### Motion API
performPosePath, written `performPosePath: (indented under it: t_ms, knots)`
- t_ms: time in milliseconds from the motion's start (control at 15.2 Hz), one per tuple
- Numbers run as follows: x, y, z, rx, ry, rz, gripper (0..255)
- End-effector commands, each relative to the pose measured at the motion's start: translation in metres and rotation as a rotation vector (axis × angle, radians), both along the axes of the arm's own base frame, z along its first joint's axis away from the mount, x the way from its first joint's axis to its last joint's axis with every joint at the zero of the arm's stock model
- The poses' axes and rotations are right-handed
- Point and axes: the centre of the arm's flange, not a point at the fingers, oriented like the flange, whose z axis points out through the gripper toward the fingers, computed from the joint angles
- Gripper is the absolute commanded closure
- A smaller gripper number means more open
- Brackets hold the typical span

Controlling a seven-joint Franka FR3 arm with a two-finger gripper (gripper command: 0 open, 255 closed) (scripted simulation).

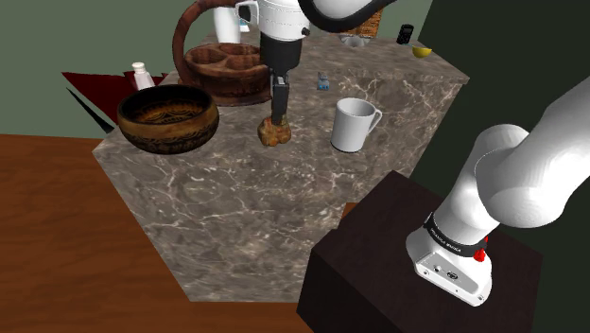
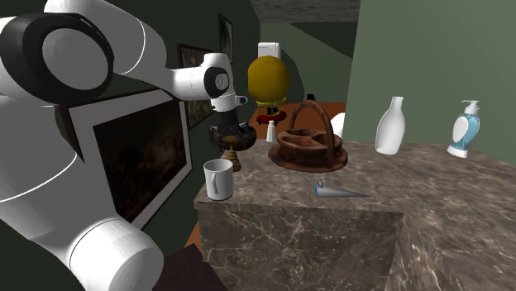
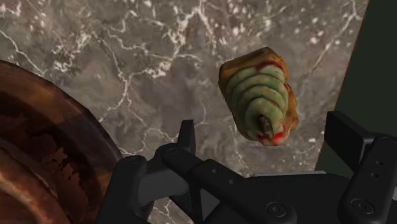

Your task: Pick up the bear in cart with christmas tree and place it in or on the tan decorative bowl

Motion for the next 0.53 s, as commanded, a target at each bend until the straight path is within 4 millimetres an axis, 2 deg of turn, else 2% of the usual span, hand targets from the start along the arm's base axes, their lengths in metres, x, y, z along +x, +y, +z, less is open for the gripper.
performPosePath:
  t_ms: [0, 462]
  knots:
    - [-0.005, 0.022, -0.005, -0.013, -0.011, 0.075, 0]
    - [0.000, 0.021, -0.042, -0.013, -0.011, 0.075, 0]
